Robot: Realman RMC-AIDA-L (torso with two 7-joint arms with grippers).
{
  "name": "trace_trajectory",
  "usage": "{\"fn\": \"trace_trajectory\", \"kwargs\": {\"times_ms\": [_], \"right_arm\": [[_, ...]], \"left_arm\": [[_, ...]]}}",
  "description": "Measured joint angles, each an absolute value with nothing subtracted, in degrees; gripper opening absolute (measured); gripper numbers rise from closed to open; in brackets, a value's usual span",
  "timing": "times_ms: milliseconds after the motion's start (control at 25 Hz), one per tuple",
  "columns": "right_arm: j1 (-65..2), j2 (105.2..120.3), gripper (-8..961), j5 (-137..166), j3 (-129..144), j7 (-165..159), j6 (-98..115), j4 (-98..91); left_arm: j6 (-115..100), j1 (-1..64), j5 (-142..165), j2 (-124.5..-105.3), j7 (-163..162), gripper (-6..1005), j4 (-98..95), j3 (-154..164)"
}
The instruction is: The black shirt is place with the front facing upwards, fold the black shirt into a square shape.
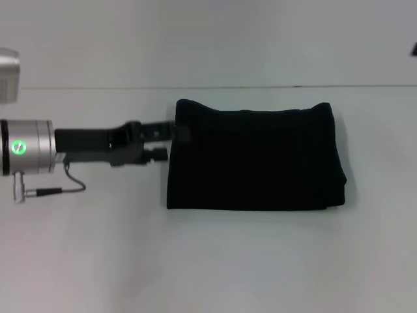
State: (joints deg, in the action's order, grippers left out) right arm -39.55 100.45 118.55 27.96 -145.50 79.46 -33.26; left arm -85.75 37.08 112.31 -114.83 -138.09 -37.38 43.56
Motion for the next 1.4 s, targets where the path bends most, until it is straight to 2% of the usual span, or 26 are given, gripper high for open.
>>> {"fn": "trace_trajectory", "kwargs": {"times_ms": [120, 200, 240, 320, 560, 920, 1400], "right_arm": [[-39.72, 96.16, 502, 118.82, 29.14, -146.53, 81.46, -31.07], [-39.85, 95.08, 561, 119.04, 29.43, -147.76, 82.39, -31.70], [-39.91, 94.87, 590, 119.04, 29.64, -148.35, 82.73, -32.47], [-40.12, 94.74, 788, 119.03, 30.13, -149.10, 83.18, -33.60], [-41.10, 94.92, 917, 119.03, 31.85, -149.33, 83.43, -34.11], [-41.40, 95.18, 916, 119.10, 31.78, -149.15, 83.32, -33.79], [-41.07, 95.24, 914, 118.96, 31.45, -149.30, 83.37, -33.49]], "left_arm": [[-86.12, 37.74, 115.96, -114.99, -141.34, 951, -35.81, 43.61], [-85.23, 38.59, 116.85, -115.43, -142.18, 951, -33.66, 43.66], [-84.13, 39.18, 116.92, -115.76, -142.32, 951, -32.14, 43.67], [-81.11, 40.35, 117.44, -116.28, -143.03, 951, -29.64, 43.71], [-76.04, 40.19, 119.25, -116.67, -145.20, 950, -28.64, 44.40], [-72.11, 38.47, 120.80, -116.13, -145.24, 950, -27.94, 44.18], [-67.38, 39.01, 121.51, -117.50, -144.14, 950, -27.08, 46.15]]}}
